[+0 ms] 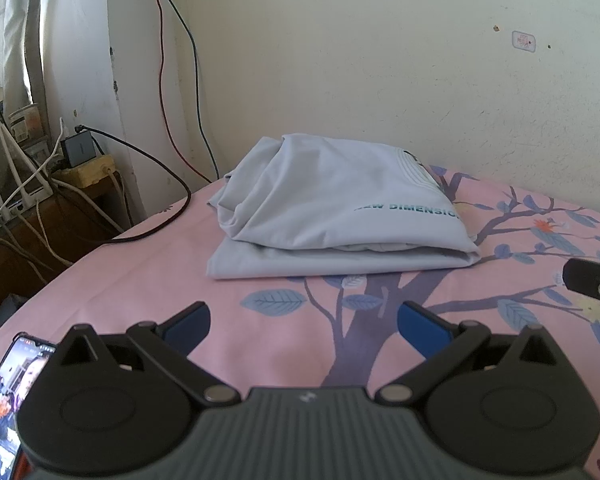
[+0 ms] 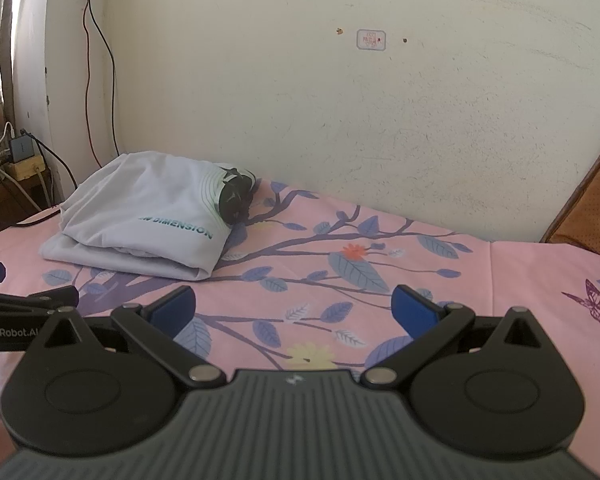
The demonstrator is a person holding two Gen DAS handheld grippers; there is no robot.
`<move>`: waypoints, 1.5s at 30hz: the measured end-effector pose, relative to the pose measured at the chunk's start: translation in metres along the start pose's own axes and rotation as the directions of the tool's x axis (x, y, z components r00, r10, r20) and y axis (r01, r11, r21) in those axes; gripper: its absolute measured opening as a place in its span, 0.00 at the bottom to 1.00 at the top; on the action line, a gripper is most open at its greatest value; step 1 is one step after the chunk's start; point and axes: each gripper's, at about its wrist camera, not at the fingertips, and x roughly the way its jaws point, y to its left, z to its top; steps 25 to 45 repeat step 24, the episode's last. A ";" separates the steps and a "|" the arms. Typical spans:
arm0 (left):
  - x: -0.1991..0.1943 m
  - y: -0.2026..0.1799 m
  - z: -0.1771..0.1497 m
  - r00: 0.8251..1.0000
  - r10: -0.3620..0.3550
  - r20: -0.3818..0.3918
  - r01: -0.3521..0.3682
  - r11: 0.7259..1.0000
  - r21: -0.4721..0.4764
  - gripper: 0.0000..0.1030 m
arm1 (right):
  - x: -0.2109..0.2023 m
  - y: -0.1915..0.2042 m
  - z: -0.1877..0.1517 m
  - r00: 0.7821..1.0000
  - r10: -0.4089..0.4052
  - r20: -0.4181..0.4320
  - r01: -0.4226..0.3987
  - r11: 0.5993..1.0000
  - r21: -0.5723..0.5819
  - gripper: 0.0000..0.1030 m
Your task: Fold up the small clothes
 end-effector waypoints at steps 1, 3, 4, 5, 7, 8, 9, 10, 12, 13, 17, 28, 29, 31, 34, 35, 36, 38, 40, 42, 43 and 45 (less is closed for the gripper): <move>0.000 0.000 0.000 1.000 -0.001 0.000 0.001 1.000 0.001 1.00 | 0.000 0.000 0.000 1.000 0.000 0.000 0.000 1.000 0.000 1.00; 0.000 -0.001 0.000 1.000 -0.003 0.001 0.003 1.000 0.004 1.00 | 0.000 0.000 0.000 1.000 0.001 0.001 -0.001 1.000 0.001 1.00; 0.000 -0.001 0.000 1.000 -0.004 0.001 0.004 1.000 0.005 1.00 | 0.000 0.000 0.000 1.000 0.002 0.002 -0.002 1.000 0.002 1.00; 0.001 -0.001 0.000 1.000 -0.006 0.001 0.006 1.000 0.006 1.00 | -0.001 0.000 0.001 1.000 0.003 0.003 -0.003 1.000 0.003 1.00; 0.001 0.000 0.001 1.000 -0.008 0.002 0.008 1.000 0.008 1.00 | -0.001 0.000 0.001 1.000 0.006 0.004 -0.006 1.000 0.005 1.00; 0.001 0.000 0.001 1.000 -0.009 0.002 0.009 1.000 0.008 1.00 | -0.001 0.000 0.001 1.000 0.006 0.004 -0.006 1.000 0.005 1.00; 0.001 0.000 0.001 1.000 -0.008 0.001 0.008 1.000 0.008 1.00 | -0.001 0.001 0.001 1.000 0.006 0.005 -0.006 1.000 0.004 1.00; 0.001 0.000 0.001 1.000 -0.009 0.001 0.009 1.000 0.007 1.00 | -0.001 0.000 0.001 1.000 0.006 0.005 -0.006 1.000 0.004 1.00; 0.001 0.001 0.001 1.000 -0.014 0.000 0.014 1.000 0.004 1.00 | -0.001 0.000 0.001 1.000 0.007 0.005 -0.007 1.000 0.006 1.00; 0.001 0.002 0.001 1.000 -0.017 -0.001 0.017 1.000 0.000 1.00 | -0.001 0.000 0.001 1.000 0.008 0.006 -0.008 1.000 0.007 1.00; 0.002 0.004 0.002 1.000 -0.025 -0.006 0.025 1.000 -0.010 1.00 | -0.001 0.000 0.001 1.000 0.009 0.006 -0.009 1.000 0.008 1.00; -0.002 0.000 0.001 0.999 -0.015 0.029 0.014 0.999 0.037 1.00 | 0.000 0.002 0.000 1.000 0.016 0.004 -0.016 1.000 -0.001 1.00; -0.002 0.000 0.001 0.999 -0.015 0.029 0.014 0.999 0.037 1.00 | 0.000 0.002 0.000 1.000 0.016 0.004 -0.016 1.000 -0.001 1.00; -0.002 0.000 0.001 0.999 -0.015 0.029 0.014 0.999 0.037 1.00 | 0.000 0.002 0.000 1.000 0.016 0.004 -0.016 1.000 -0.001 1.00; -0.002 0.000 0.001 0.999 -0.015 0.029 0.014 0.999 0.037 1.00 | 0.000 0.002 0.000 1.000 0.016 0.004 -0.016 1.000 -0.001 1.00; -0.002 0.000 0.001 0.999 -0.015 0.029 0.014 0.999 0.037 1.00 | 0.000 0.002 0.000 1.000 0.016 0.004 -0.016 1.000 -0.001 1.00; -0.002 0.000 0.001 0.999 -0.015 0.029 0.014 0.999 0.037 1.00 | 0.000 0.002 0.000 1.000 0.016 0.004 -0.016 1.000 -0.001 1.00; -0.002 0.000 0.001 0.999 -0.015 0.029 0.014 0.999 0.037 1.00 | 0.000 0.002 0.000 1.000 0.016 0.004 -0.016 1.000 -0.001 1.00; -0.002 0.000 0.001 0.999 -0.015 0.029 0.014 0.999 0.037 1.00 | 0.000 0.002 0.000 1.000 0.016 0.004 -0.016 1.000 -0.001 1.00; -0.002 0.000 0.001 0.999 -0.015 0.029 0.014 0.999 0.037 1.00 | 0.000 0.002 0.000 1.000 0.016 0.004 -0.016 1.000 -0.001 1.00; -0.002 0.000 0.001 0.999 -0.015 0.029 0.014 0.999 0.037 1.00 | 0.000 0.002 0.000 1.000 0.016 0.004 -0.016 1.000 -0.001 1.00; -0.002 0.000 0.001 0.999 -0.015 0.029 0.014 0.999 0.037 1.00 | 0.000 0.002 0.000 1.000 0.016 0.004 -0.016 1.000 -0.001 1.00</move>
